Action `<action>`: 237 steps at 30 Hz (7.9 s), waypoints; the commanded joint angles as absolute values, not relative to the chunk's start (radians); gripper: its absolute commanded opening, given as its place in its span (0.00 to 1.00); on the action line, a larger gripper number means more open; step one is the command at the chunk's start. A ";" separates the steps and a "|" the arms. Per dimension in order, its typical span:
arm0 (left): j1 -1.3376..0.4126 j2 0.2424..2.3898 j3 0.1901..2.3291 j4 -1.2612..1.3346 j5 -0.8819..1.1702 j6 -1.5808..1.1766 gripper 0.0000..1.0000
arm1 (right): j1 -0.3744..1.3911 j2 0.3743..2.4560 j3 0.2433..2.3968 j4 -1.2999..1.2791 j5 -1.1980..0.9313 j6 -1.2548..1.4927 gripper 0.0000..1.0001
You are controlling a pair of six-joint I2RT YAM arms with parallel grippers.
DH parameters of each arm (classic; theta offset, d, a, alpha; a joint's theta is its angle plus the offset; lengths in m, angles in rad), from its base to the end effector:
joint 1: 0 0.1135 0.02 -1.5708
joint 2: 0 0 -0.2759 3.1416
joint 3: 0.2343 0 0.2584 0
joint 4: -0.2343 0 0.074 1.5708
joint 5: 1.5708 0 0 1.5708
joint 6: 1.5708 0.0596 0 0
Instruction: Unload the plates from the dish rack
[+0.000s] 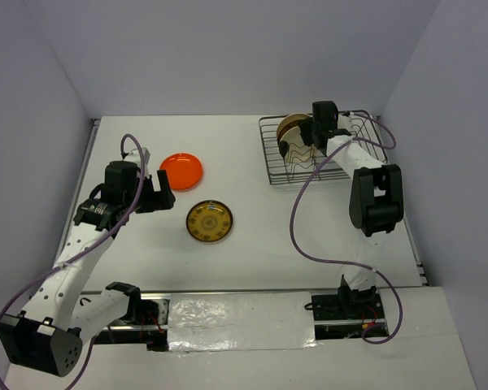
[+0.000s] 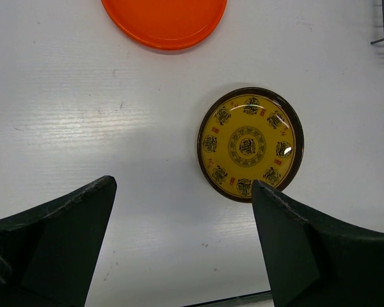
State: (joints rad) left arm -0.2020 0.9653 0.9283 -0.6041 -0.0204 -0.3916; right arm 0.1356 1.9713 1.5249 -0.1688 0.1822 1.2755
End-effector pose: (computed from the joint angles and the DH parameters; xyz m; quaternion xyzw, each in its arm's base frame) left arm 0.2191 -0.0436 0.3111 -0.0892 0.8894 -0.1224 0.4313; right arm 0.4855 0.0553 0.2366 0.5124 0.7220 0.2354 0.4010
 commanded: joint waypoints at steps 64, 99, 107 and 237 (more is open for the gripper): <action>-0.216 0.939 1.026 -0.480 0.389 -0.943 0.91 | 1.474 1.474 1.339 -0.537 0.816 -0.583 0.00; -0.798 1.647 0.828 0.354 0.003 -1.178 0.16 | 0.680 0.655 0.798 -0.348 0.285 0.436 1.00; -0.827 1.648 0.934 0.125 -0.040 -1.171 0.94 | 0.450 0.865 0.876 -0.310 0.140 0.529 1.00; -0.703 0.999 1.401 -0.618 -0.163 -1.040 1.00 | 1.322 1.175 1.247 -0.647 0.663 -0.445 0.00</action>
